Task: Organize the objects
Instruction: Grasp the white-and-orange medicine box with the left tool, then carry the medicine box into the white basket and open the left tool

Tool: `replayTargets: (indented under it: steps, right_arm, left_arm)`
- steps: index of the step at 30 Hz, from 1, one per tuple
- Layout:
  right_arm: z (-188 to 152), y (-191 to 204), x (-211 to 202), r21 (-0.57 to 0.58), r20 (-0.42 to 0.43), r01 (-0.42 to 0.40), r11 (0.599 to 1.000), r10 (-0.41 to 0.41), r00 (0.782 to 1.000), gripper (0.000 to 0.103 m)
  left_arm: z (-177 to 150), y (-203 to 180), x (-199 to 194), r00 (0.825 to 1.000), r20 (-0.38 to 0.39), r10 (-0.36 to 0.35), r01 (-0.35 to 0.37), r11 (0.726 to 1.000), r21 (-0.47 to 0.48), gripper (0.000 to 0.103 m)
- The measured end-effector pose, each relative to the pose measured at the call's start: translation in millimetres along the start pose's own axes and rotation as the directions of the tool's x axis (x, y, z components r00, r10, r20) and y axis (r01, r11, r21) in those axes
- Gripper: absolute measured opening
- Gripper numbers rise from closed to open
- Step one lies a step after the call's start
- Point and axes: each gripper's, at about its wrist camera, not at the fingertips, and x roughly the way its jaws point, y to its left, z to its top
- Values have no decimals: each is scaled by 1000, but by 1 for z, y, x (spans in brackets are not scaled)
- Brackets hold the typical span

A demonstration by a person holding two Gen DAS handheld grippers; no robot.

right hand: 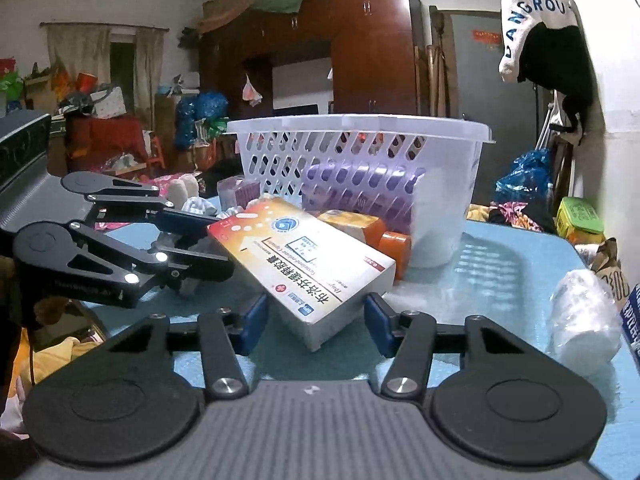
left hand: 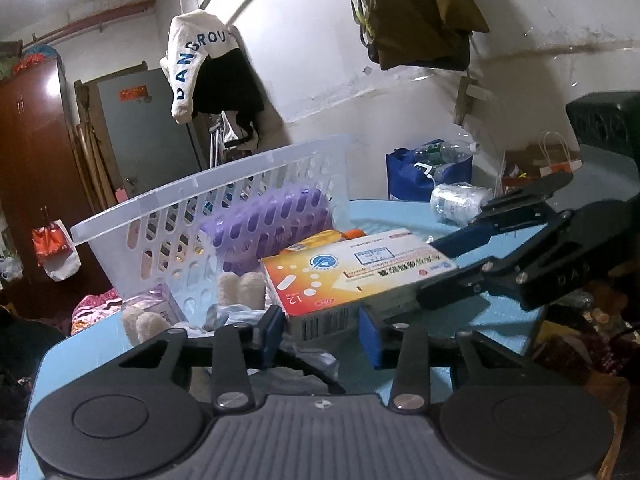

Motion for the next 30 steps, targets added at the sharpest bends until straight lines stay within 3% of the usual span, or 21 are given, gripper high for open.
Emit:
replayTargets:
  steps: [8,30]
  right_arm:
    - [5,0,-11,-24,38,7,1000,-6,999,53]
    - [21,4,-23,-86,111,44,995,-34,993,52]
  left_arm:
    - [2,-1,-5,1000,14,-12,13,999,-42,41]
    - [16,-20,-23,991,109,77,-79,997,16,42]
